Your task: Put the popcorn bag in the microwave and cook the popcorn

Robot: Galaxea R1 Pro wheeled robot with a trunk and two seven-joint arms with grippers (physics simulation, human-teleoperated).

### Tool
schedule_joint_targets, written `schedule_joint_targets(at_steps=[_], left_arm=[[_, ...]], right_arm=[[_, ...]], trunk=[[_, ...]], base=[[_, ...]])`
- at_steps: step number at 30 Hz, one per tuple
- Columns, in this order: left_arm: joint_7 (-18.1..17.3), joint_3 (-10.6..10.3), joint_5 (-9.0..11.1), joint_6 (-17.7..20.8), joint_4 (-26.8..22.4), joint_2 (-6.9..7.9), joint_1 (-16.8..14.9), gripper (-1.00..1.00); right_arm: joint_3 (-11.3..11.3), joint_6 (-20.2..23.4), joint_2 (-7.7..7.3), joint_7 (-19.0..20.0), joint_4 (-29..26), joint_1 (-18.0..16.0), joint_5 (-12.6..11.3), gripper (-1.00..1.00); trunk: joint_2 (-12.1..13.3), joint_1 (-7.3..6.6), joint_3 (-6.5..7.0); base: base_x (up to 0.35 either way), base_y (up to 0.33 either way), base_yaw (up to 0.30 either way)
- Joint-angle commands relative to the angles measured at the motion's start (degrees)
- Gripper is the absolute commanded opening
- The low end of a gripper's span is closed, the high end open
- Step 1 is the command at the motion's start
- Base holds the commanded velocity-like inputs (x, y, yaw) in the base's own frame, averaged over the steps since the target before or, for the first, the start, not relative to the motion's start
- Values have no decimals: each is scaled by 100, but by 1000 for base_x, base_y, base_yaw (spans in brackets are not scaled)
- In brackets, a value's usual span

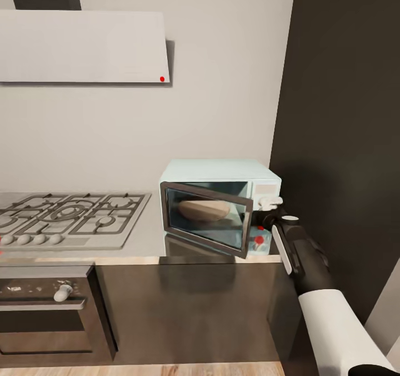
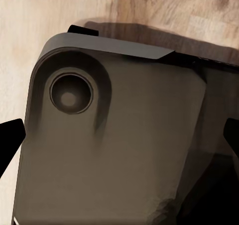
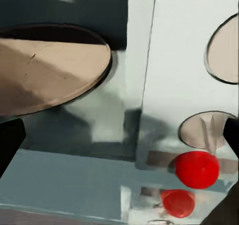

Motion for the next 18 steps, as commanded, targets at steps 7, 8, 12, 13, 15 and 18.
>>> schedule_joint_targets(at_steps=[7,8,12,13,15,18], left_arm=[[-6,2,35,-11,-3,-1,1,100],[-6,0,34,-11,-3,-1,2,100],[-12,-4,29,-12,-3,-1,2,100],[-13,-4,27,-12,-3,-1,1,100],[-14,-4,25,-12,-3,-1,1,100],[-14,-4,25,-12,-3,-1,3,100]], right_arm=[[58,55,-46,1034,-22,158,14,100],[58,58,-57,1232,-23,164,19,100],[58,70,-85,1986,-23,171,30,100],[58,106,-88,2113,-23,171,34,100],[58,203,-88,2225,-49,172,186,100],[58,231,-82,2244,-62,173,381,100]], trunk=[[-3,0,-6],[-3,0,-6],[-3,0,-6],[-3,0,-6],[-3,0,-6],[-3,0,-6]], base=[[0,0,0],[0,0,0],[0,0,0],[0,0,0],[0,0,0],[0,0,0]])
